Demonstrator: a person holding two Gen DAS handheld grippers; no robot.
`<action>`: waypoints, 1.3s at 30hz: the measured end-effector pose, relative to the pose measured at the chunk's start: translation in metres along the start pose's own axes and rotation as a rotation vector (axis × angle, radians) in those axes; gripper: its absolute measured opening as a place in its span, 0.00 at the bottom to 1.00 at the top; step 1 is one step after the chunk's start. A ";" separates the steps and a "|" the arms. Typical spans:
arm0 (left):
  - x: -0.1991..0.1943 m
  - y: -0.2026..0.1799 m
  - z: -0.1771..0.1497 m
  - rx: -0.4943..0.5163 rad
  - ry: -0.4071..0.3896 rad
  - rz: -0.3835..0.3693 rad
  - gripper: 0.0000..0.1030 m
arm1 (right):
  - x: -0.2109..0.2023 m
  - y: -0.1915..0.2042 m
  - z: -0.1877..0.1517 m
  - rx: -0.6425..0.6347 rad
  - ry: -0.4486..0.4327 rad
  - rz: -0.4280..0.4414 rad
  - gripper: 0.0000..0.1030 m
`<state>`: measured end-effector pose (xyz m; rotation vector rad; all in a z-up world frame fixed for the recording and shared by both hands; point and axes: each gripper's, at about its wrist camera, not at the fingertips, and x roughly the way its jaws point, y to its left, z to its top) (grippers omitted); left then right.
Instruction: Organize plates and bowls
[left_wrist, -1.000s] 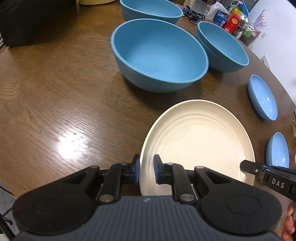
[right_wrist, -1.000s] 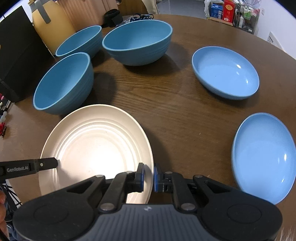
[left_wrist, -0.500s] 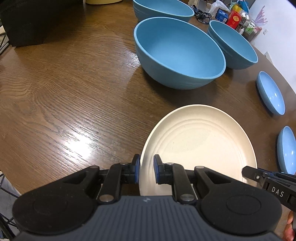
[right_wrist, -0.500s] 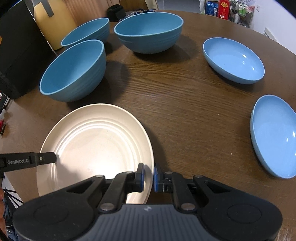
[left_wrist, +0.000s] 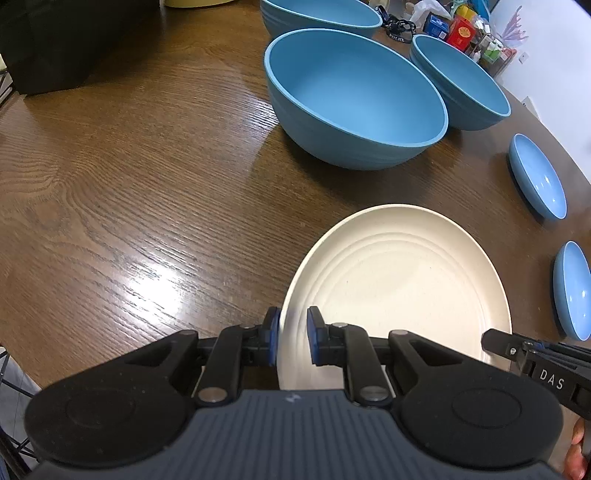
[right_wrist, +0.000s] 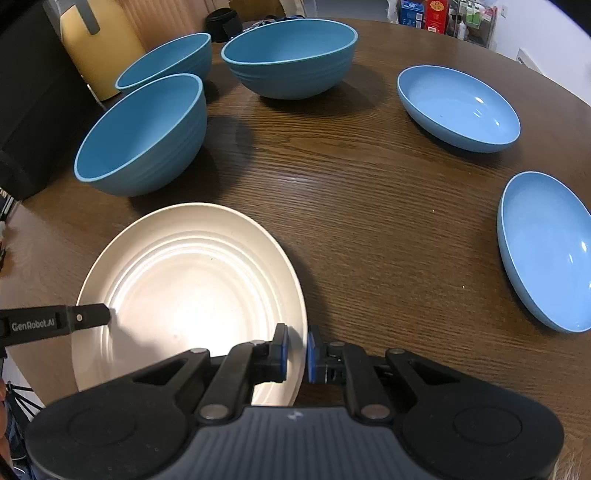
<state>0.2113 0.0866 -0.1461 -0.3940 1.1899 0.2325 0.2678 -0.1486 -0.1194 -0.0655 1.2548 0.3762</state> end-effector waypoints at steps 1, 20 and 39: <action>0.000 0.000 0.000 0.001 0.000 -0.001 0.16 | 0.000 -0.001 0.000 0.004 0.000 0.000 0.10; -0.053 0.009 -0.007 0.009 -0.134 0.007 0.85 | -0.039 -0.001 -0.007 0.054 -0.099 -0.020 0.99; -0.086 0.015 -0.009 0.071 -0.199 -0.044 1.00 | -0.081 -0.001 -0.040 0.160 -0.179 -0.089 1.00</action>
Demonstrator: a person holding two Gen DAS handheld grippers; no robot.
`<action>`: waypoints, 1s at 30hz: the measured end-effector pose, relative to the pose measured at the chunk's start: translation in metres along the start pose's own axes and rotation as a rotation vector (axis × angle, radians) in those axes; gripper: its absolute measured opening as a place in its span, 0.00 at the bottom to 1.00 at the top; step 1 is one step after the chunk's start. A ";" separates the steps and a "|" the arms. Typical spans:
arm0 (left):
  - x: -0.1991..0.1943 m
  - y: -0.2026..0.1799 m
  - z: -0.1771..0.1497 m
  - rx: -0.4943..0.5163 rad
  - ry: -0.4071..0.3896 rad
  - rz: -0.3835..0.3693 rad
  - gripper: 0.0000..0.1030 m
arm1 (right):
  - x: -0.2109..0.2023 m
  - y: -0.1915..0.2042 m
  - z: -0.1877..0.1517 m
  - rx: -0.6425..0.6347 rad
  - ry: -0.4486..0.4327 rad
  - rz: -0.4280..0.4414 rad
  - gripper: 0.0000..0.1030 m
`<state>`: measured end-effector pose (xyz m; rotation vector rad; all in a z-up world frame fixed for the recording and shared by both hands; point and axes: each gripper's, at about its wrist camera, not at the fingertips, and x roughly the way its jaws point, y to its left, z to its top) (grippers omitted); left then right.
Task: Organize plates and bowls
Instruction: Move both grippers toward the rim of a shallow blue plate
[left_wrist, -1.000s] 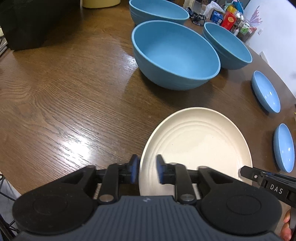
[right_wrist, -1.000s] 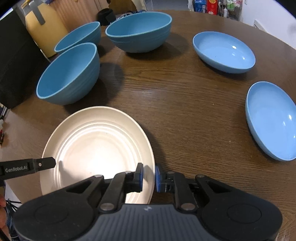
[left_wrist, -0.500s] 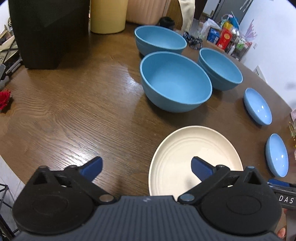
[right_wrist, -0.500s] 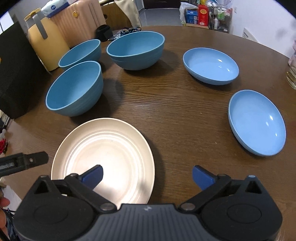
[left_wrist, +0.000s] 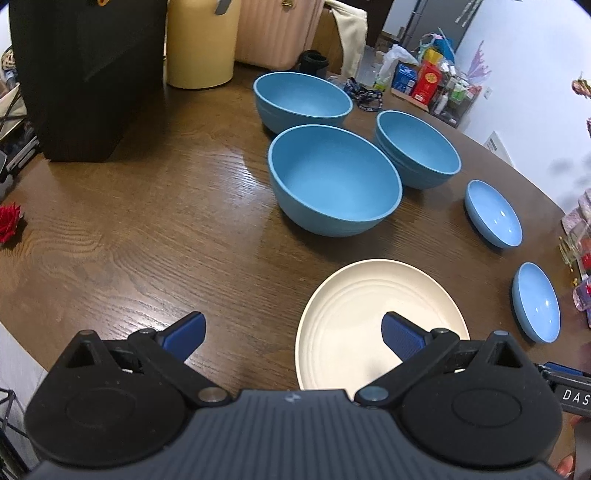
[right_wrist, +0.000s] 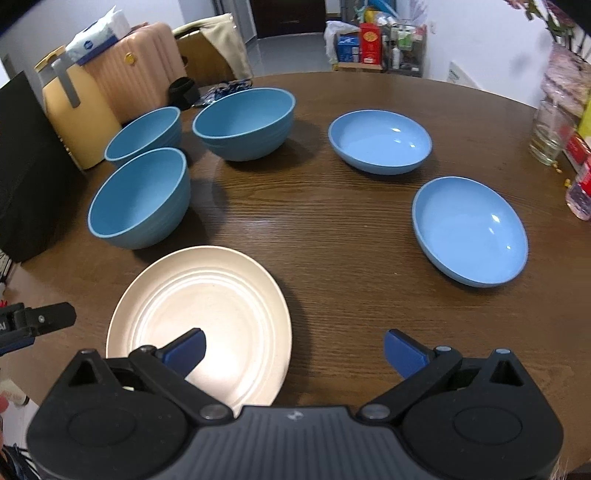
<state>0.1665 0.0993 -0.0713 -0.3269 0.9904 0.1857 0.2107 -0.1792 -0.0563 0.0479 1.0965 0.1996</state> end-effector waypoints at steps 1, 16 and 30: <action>0.000 -0.001 0.000 0.007 0.001 -0.002 1.00 | -0.002 -0.001 -0.002 0.006 -0.003 -0.005 1.00; 0.001 -0.059 0.002 0.159 0.013 -0.061 1.00 | -0.019 -0.042 -0.014 0.114 -0.027 -0.086 1.00; 0.021 -0.146 -0.003 0.266 0.046 -0.107 1.00 | -0.024 -0.120 -0.004 0.207 -0.047 -0.147 1.00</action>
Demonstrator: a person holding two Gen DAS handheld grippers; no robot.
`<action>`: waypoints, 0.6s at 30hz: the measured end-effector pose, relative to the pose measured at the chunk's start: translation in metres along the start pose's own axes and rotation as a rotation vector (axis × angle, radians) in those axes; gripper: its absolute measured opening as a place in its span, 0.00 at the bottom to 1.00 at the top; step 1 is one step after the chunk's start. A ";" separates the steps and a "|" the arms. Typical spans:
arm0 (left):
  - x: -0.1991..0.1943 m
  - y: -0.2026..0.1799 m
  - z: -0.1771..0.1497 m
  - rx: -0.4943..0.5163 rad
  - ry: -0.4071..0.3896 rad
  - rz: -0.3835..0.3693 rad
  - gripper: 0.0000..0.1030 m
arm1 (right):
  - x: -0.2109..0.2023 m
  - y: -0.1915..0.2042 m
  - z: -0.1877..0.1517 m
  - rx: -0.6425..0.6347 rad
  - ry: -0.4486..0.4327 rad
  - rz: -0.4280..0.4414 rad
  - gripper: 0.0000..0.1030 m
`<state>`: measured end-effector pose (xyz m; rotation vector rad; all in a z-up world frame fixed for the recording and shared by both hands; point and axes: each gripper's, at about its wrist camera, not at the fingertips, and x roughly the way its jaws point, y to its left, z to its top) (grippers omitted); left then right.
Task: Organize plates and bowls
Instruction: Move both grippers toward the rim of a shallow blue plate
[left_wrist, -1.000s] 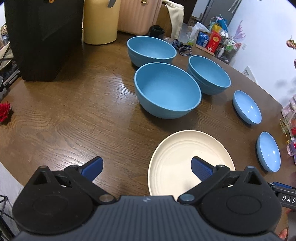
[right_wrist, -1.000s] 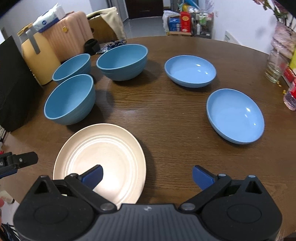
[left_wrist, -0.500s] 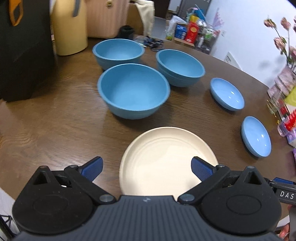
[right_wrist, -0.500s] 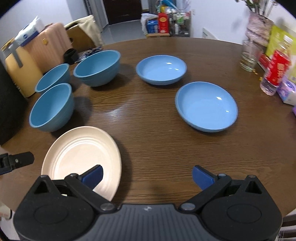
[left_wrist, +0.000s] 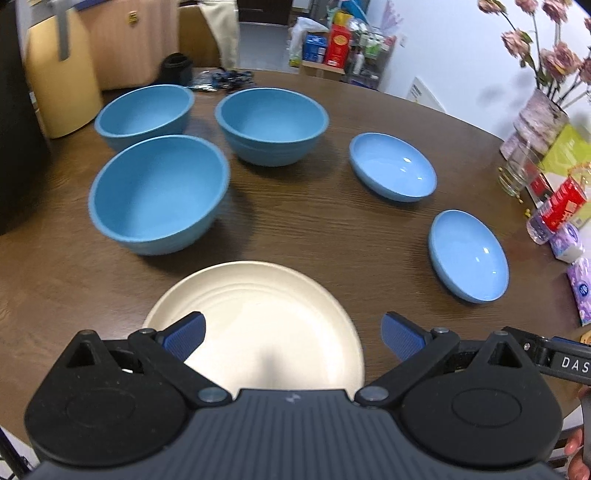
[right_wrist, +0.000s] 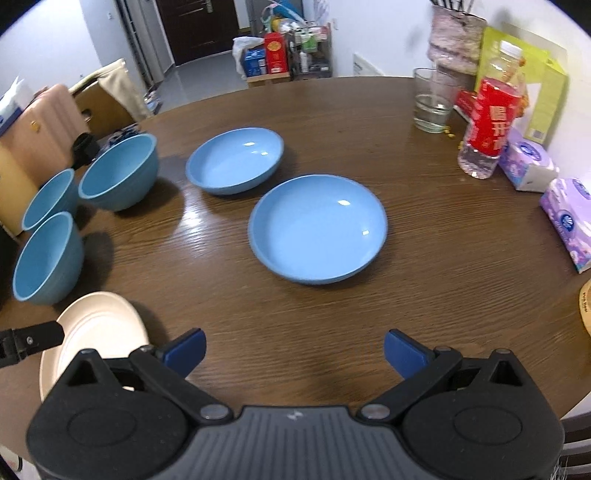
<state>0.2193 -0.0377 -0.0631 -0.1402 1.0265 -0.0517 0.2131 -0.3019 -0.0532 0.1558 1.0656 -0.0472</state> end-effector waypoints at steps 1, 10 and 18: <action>0.002 -0.006 0.002 0.008 0.001 -0.003 1.00 | 0.002 -0.005 0.003 0.005 0.000 -0.004 1.00; 0.026 -0.058 0.020 0.063 0.030 -0.015 1.00 | 0.018 -0.052 0.024 0.039 0.002 -0.031 1.00; 0.050 -0.097 0.036 0.092 0.051 0.008 1.00 | 0.039 -0.080 0.047 0.037 0.010 -0.032 1.00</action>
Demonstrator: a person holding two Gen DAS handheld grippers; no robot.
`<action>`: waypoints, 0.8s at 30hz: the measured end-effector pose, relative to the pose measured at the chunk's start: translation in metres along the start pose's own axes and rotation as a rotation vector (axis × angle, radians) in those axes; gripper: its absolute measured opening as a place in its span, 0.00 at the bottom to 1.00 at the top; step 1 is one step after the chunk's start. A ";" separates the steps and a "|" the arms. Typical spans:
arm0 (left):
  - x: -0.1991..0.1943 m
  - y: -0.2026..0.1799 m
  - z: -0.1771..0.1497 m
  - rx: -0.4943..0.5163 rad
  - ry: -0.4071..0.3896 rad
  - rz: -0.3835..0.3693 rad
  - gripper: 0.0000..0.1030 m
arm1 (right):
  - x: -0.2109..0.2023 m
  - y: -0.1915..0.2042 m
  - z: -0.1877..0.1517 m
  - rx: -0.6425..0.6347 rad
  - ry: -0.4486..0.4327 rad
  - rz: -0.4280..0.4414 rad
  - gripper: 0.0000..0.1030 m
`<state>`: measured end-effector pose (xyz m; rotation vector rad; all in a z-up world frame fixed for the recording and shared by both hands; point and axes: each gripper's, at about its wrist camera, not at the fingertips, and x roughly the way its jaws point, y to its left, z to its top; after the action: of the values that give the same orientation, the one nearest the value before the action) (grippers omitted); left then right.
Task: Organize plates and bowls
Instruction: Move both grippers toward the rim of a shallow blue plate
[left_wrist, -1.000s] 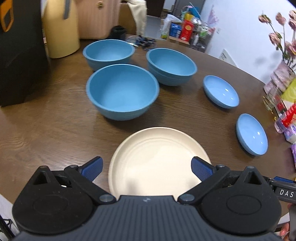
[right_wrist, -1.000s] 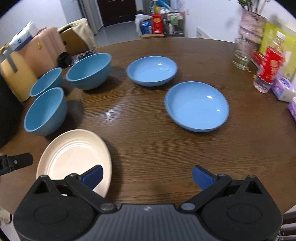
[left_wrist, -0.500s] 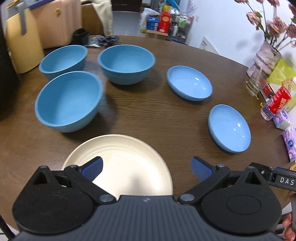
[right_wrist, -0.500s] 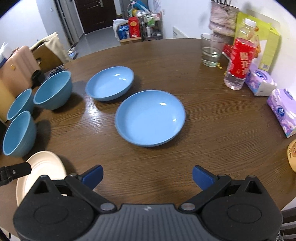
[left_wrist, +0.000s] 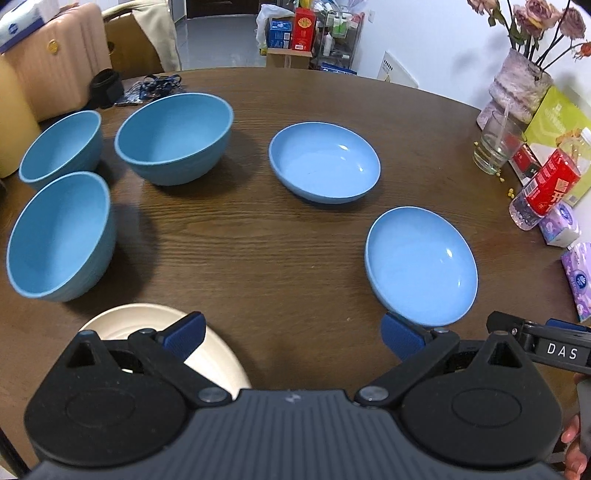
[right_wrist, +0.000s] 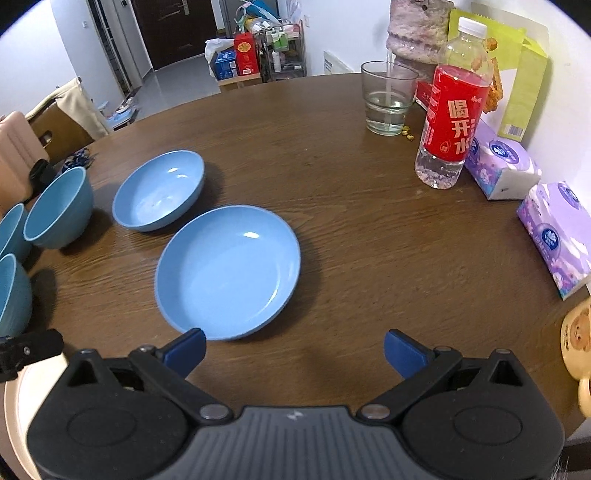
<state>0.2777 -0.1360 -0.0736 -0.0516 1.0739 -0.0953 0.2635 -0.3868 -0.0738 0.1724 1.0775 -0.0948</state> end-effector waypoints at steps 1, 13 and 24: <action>0.003 -0.004 0.003 0.002 0.004 0.001 1.00 | 0.002 -0.003 0.003 -0.001 0.001 0.001 1.00; 0.043 -0.046 0.026 0.013 0.035 0.020 1.00 | 0.039 -0.021 0.032 -0.045 0.016 0.029 1.00; 0.081 -0.065 0.035 0.011 0.100 0.054 0.94 | 0.071 -0.025 0.050 -0.089 0.032 0.053 0.87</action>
<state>0.3432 -0.2088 -0.1222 -0.0078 1.1741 -0.0555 0.3362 -0.4204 -0.1161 0.1225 1.1060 0.0040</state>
